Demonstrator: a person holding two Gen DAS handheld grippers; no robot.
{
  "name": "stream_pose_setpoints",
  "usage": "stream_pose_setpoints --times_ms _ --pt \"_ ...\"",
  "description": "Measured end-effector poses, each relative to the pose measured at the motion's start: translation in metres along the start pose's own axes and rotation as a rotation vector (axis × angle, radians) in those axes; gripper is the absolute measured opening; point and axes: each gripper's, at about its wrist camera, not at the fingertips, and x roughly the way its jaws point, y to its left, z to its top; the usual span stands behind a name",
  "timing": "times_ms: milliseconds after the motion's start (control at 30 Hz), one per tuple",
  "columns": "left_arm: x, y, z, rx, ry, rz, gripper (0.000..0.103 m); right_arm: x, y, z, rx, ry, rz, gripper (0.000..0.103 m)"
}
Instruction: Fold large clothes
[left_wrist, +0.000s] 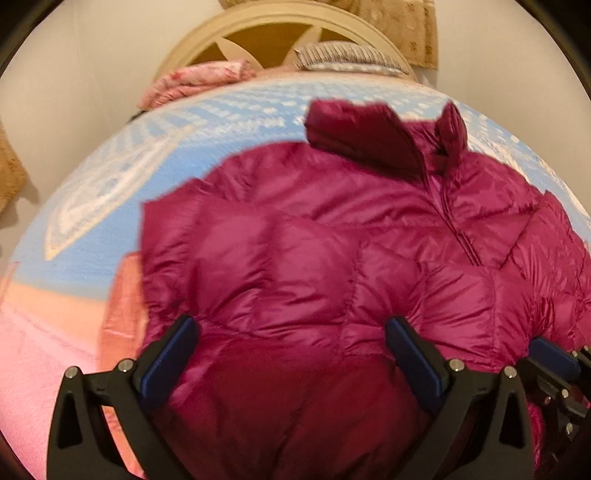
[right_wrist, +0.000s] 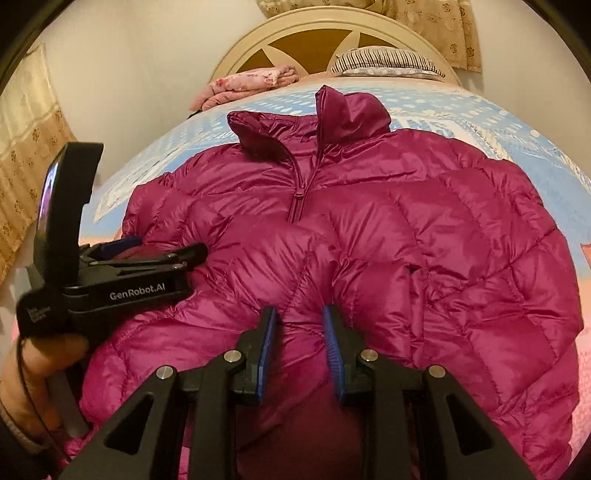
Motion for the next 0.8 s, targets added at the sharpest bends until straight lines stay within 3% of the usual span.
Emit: stream_pose_setpoints --times_ms 100,167,300,400,500,800 --pt "-0.021 0.004 0.003 0.026 -0.090 0.013 0.103 0.000 -0.007 -0.003 0.031 -0.008 0.034 0.028" --pt "-0.022 0.009 0.008 0.033 -0.106 0.039 0.103 0.002 -0.005 -0.002 0.030 -0.012 0.034 0.028" --pt "0.008 0.026 0.015 -0.010 0.001 0.045 0.103 0.001 -0.001 -0.002 0.026 -0.016 0.029 0.028" --pt "0.029 0.036 0.009 -0.073 0.062 -0.020 0.103 0.001 -0.002 -0.001 0.028 -0.018 0.032 0.028" --pt "0.035 0.043 0.008 -0.116 0.082 -0.071 0.103 0.000 -0.002 -0.002 0.030 -0.021 0.036 0.028" --pt "0.038 0.042 0.008 -0.118 0.088 -0.081 0.103 -0.001 -0.001 -0.003 0.024 -0.021 0.029 0.028"
